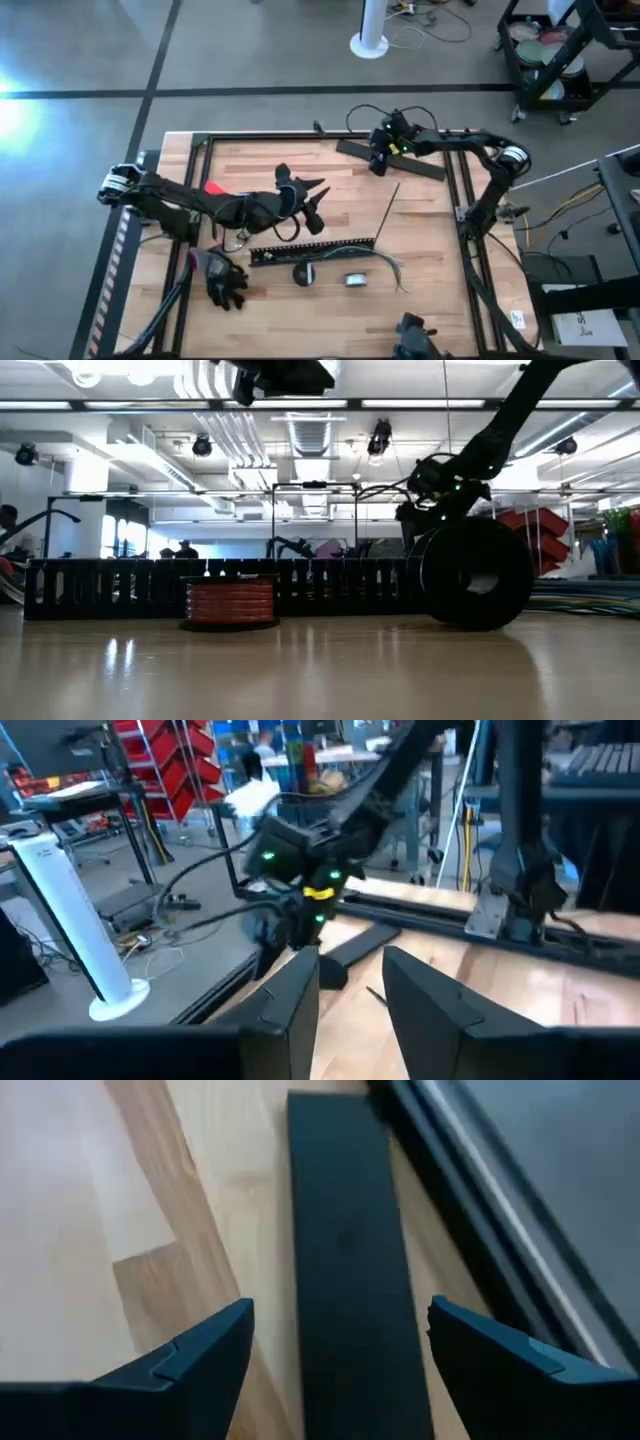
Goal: Ziptie cables
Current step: Close the black cable duct
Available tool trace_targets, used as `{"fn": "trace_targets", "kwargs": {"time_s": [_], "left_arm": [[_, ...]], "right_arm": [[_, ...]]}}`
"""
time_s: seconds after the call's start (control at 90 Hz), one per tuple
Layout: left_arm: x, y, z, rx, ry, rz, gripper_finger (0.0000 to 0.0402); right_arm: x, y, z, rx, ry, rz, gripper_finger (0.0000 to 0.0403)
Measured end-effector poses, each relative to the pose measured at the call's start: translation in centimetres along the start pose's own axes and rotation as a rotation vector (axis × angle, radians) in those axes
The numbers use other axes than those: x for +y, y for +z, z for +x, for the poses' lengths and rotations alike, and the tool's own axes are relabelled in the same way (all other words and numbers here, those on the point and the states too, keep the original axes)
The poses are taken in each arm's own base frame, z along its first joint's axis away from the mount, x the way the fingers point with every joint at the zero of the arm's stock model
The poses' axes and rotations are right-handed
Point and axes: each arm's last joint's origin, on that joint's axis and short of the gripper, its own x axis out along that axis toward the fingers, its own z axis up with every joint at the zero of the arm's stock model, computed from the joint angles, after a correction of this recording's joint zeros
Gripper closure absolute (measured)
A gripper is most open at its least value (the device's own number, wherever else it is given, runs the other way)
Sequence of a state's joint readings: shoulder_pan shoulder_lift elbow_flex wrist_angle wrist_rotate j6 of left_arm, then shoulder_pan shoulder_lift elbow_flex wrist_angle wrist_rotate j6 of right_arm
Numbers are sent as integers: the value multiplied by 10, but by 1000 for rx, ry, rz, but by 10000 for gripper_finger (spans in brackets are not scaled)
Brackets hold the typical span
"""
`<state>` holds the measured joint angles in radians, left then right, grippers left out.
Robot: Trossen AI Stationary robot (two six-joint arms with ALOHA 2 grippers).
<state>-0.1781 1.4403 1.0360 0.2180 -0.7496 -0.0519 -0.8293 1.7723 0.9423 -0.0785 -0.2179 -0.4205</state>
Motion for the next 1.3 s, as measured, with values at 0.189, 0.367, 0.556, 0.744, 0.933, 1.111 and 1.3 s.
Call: {"fn": "trace_targets", "kwargs": {"time_s": [0.189, 0.367, 0.556, 0.744, 0.933, 1.111, 1.3], "left_arm": [[-3, -2, -5, 105, -9, 40, 298], [-3, -3, -4, 115, -9, 73, 302], [-2, -3, -4, 115, -7, 92, 299], [-2, -5, -5, 133, -14, 110, 302], [-3, -7, -5, 153, -57, 121, 299], [-2, -8, -4, 155, -56, 137, 302], [-1, -11, -5, 190, -60, 154, 299]], "right_arm": [[-15, 3, 20, 90, 29, 26, 136], [-24, 4, 36, 176, 84, 45, 136], [-24, 5, 37, 225, 98, 39, 150], [-12, 11, 34, 222, 141, 15, 191], [16, 20, 38, 237, 187, -42, 191], [53, 33, 36, 217, 280, -114, 176], [95, 49, 28, 179, 322, -211, 195]]}}
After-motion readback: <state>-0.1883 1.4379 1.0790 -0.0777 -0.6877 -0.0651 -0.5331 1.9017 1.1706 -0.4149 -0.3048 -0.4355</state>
